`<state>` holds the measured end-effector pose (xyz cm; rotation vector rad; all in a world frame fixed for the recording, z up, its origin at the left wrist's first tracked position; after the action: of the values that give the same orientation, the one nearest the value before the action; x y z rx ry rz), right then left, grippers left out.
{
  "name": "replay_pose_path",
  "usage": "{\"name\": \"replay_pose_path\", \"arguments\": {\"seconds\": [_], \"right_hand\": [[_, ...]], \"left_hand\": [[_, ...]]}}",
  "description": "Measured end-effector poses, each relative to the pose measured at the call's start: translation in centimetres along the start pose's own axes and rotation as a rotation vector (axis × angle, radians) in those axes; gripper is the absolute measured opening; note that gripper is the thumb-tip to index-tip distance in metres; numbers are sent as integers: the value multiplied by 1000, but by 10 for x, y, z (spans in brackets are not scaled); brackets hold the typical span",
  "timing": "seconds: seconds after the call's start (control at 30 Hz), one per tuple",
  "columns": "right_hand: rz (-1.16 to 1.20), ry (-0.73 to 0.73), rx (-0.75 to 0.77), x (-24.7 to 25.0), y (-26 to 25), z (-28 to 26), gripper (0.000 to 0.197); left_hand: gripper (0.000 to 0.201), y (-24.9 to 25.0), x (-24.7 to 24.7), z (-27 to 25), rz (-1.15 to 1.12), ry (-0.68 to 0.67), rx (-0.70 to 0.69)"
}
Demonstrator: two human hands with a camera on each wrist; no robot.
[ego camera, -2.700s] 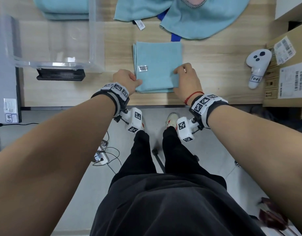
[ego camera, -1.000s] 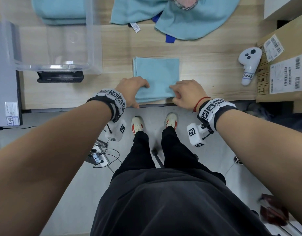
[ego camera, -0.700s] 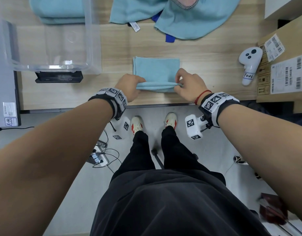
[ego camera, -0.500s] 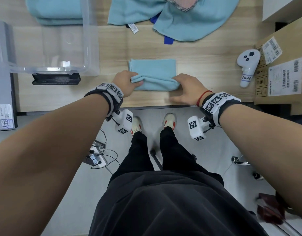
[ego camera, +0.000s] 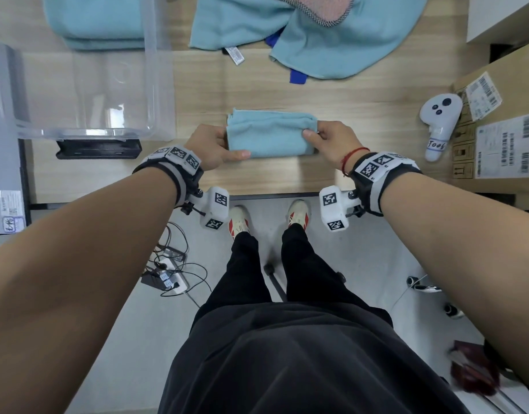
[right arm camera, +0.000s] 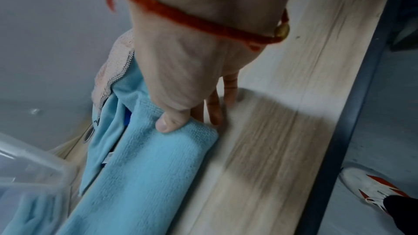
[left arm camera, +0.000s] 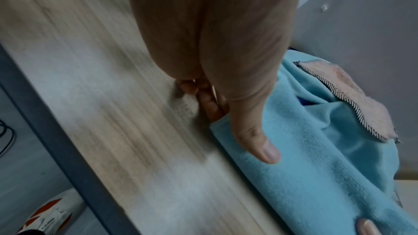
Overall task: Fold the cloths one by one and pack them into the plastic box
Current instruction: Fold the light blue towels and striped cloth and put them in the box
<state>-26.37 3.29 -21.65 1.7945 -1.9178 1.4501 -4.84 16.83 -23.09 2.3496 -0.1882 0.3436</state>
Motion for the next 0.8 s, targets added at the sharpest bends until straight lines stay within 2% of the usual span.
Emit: {"name": "replay_pose_path", "arguments": {"seconds": [0.1,0.23,0.4,0.5,0.8], "right_hand": [[68,-15,-42,-2,7,1,36],[326,-47,-116,-1,5,-2,34],[138,14,-108,0,4,4,46],[93,54,-171,2,7,10,60],[-97,55,-241,5,7,19,55]], "left_hand": [[49,-2,6,4,62,48,0],[40,2,12,8,160,136,-7],[58,4,16,7,257,212,47],[59,8,19,1,234,247,67],[60,16,23,6,285,307,83]]}}
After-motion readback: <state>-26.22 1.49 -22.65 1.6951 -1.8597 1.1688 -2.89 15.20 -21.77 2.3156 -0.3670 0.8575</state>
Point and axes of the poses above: each hand's wrist, its own z-axis towards the middle knuckle, its own x-axis out of the back of the hand, y = z × x, the point moved 10 cm from there along z, towards the middle knuckle, and after that the axes turned 3 degrees about y, right-handed, at the moved point
